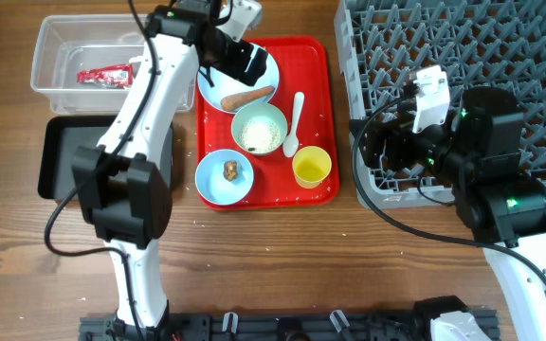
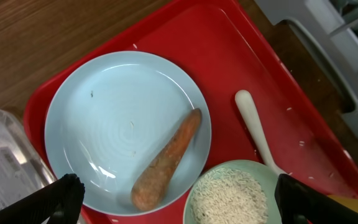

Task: Sort waste into correct bins and load items into the dishwasher rack
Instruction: 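Grasp the carrot on the plate and place it on the black tray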

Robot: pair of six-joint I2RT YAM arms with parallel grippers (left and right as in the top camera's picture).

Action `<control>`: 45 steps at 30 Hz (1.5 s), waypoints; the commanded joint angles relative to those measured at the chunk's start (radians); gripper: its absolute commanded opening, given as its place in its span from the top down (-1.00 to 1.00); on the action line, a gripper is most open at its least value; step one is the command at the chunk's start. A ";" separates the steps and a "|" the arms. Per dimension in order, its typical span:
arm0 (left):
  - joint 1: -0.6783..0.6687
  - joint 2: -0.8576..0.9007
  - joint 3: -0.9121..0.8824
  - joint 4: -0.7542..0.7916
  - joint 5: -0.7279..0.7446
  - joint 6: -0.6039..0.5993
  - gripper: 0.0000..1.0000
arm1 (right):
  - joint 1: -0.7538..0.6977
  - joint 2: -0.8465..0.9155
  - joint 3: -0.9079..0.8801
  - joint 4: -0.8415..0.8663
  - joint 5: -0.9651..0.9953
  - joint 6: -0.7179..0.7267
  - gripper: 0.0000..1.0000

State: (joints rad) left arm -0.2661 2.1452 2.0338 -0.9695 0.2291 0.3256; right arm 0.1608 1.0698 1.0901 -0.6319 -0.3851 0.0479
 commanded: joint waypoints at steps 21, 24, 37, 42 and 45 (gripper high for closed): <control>0.000 0.298 -0.005 0.070 -0.156 0.078 -0.14 | 0.002 0.006 0.021 -0.035 -0.017 0.007 -0.99; 0.000 0.298 -0.005 0.079 -0.156 -0.018 0.33 | 0.002 0.006 0.021 -0.035 -0.016 0.005 -0.99; 0.000 0.134 0.095 0.079 -0.156 -0.341 0.92 | 0.002 0.006 0.021 -0.019 -0.017 0.014 -1.00; 0.002 -0.089 0.135 0.002 -0.176 -0.579 0.92 | 0.002 0.006 0.021 -0.006 -0.017 0.050 -0.99; 0.021 -0.222 0.135 -0.207 -0.327 -0.861 0.92 | 0.002 0.006 0.021 -0.005 -0.017 0.093 -0.99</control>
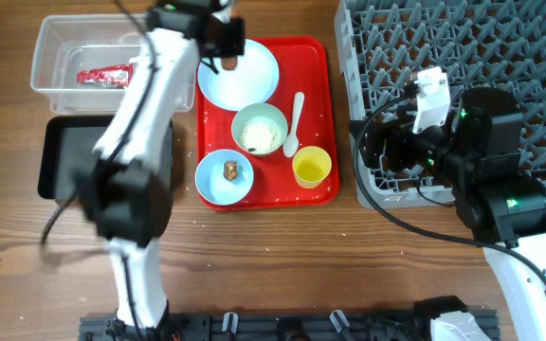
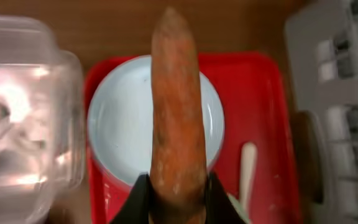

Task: Sort waste into correct bins and load items into the dishwasher rack
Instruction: 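Grasp the carrot on the plate and place it on the black tray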

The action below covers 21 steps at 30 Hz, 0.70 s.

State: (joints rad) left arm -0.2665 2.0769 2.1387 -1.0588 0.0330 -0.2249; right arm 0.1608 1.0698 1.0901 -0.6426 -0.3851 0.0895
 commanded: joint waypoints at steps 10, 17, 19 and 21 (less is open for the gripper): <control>0.216 -0.230 -0.097 -0.497 -0.312 -0.859 0.91 | 0.002 0.007 0.021 -0.005 -0.017 0.051 -1.00; 0.367 -0.229 -0.602 -0.183 -0.309 -1.063 0.92 | 0.002 0.008 0.021 -0.072 -0.017 0.052 -0.99; 0.389 -0.229 -0.705 -0.080 -0.296 -1.078 0.92 | 0.002 0.008 0.021 -0.087 -0.017 0.053 -0.99; 0.406 -0.229 -0.789 0.013 -0.293 -1.078 0.92 | 0.002 0.008 0.021 -0.108 -0.017 0.052 -0.99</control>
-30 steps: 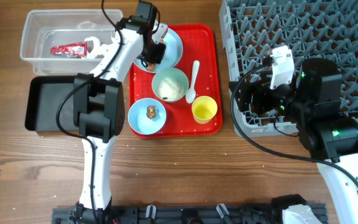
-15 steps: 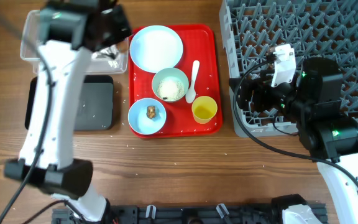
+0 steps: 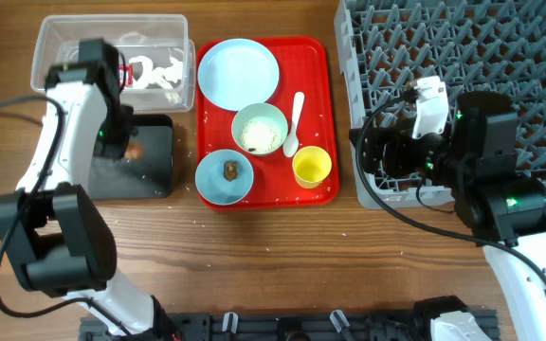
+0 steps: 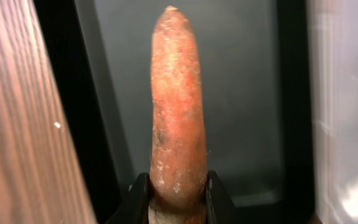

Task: Sort waste into correct bins and load items into the dishwasher rack
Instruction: 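Grasp the carrot on the plate and place it on the black tray, then grasp the brown scrap from the blue bowl and drop it on the black tray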

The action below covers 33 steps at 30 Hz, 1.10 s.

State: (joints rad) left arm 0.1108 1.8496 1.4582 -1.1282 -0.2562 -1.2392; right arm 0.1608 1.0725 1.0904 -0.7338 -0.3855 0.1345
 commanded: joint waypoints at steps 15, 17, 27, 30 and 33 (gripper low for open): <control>0.035 -0.117 -0.078 0.197 0.214 0.475 -0.79 | 0.002 0.005 0.020 -0.026 -0.016 0.007 -0.99; -0.002 -0.175 -0.060 0.201 0.323 0.575 -0.72 | 0.002 0.005 0.020 -0.023 -0.016 0.007 -1.00; -0.541 -0.134 -0.070 0.194 0.320 0.930 -0.68 | 0.002 0.005 0.020 -0.019 -0.016 0.006 -1.00; -0.639 -0.072 -0.071 0.177 0.267 0.948 -0.61 | 0.002 0.005 0.020 -0.024 -0.017 0.006 -0.99; -0.693 -0.020 -0.072 0.154 0.261 0.948 -0.47 | 0.002 0.005 0.020 -0.030 -0.016 0.006 -1.00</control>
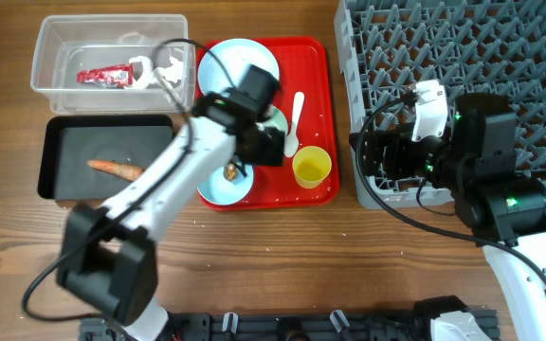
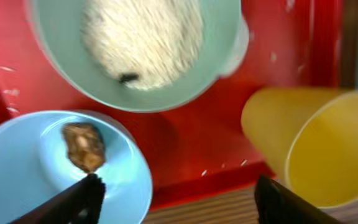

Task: Sort waste into correct bins and load items into the dishwasher rack
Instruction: 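Grasp the brown scrap from the blue bowl and drop it on the black tray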

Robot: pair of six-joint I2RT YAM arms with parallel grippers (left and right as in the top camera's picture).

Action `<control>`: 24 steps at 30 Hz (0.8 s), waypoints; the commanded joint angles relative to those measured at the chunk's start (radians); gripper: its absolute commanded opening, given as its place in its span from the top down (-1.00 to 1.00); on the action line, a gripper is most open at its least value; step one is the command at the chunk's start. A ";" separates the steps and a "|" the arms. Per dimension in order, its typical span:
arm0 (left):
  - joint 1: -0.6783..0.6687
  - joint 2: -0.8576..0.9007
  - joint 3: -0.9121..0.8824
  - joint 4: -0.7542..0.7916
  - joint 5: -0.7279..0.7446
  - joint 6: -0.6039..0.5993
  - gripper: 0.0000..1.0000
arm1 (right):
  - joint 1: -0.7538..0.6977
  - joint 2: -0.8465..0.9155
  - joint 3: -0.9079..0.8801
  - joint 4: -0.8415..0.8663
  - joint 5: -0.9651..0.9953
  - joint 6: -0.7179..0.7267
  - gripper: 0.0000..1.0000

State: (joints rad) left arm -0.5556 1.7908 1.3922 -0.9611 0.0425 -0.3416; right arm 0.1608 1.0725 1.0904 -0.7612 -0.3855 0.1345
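Observation:
My left gripper (image 1: 254,150) hangs open over the red tray (image 1: 322,66), above the gap between the blue bowl and the yellow cup; in the left wrist view the left gripper (image 2: 176,199) holds nothing. The blue bowl (image 2: 36,162) holds a brown food scrap (image 2: 84,146). The green bowl (image 2: 135,50) holds rice. A yellow cup (image 2: 316,146) stands at the right. The carrot (image 1: 115,168) lies in the black bin (image 1: 55,156). My right gripper (image 1: 373,152) sits at the dishwasher rack's (image 1: 463,57) left edge, its jaws hidden.
A clear bin (image 1: 55,47) at the back left holds a red wrapper (image 1: 104,75) and white crumpled waste (image 1: 164,68). A pale blue plate (image 1: 218,64) and a white spoon (image 1: 295,118) lie on the tray.
My left gripper was shut on the carrot over the black bin; the carrot now lies in that bin, and the gripper is open over the tray's front part. The right arm stayed put.
The carrot lay on the blue plate with my left gripper open above it. Then the gripper held it lifted over the plate, then over the black bin. Now the carrot rests in the bin and the gripper is back over the tray.

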 commanded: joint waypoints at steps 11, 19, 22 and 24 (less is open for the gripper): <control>-0.043 0.058 -0.144 0.044 -0.108 0.045 -0.22 | 0.002 0.005 0.020 -0.002 -0.017 0.006 -0.99; -0.043 0.058 -0.207 0.113 -0.093 0.017 0.84 | 0.002 0.005 0.020 0.005 -0.016 0.006 -1.00; -0.043 0.056 -0.207 0.105 -0.092 0.016 0.92 | 0.002 0.005 0.020 0.011 -0.017 0.006 -0.99; -0.043 0.038 -0.206 0.089 -0.093 0.016 0.92 | 0.002 0.005 0.020 0.013 -0.016 0.007 -0.99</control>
State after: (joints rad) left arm -0.5983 1.8385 1.1923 -0.8536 -0.0559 -0.3199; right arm 0.1608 1.0725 1.0904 -0.7570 -0.3851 0.1345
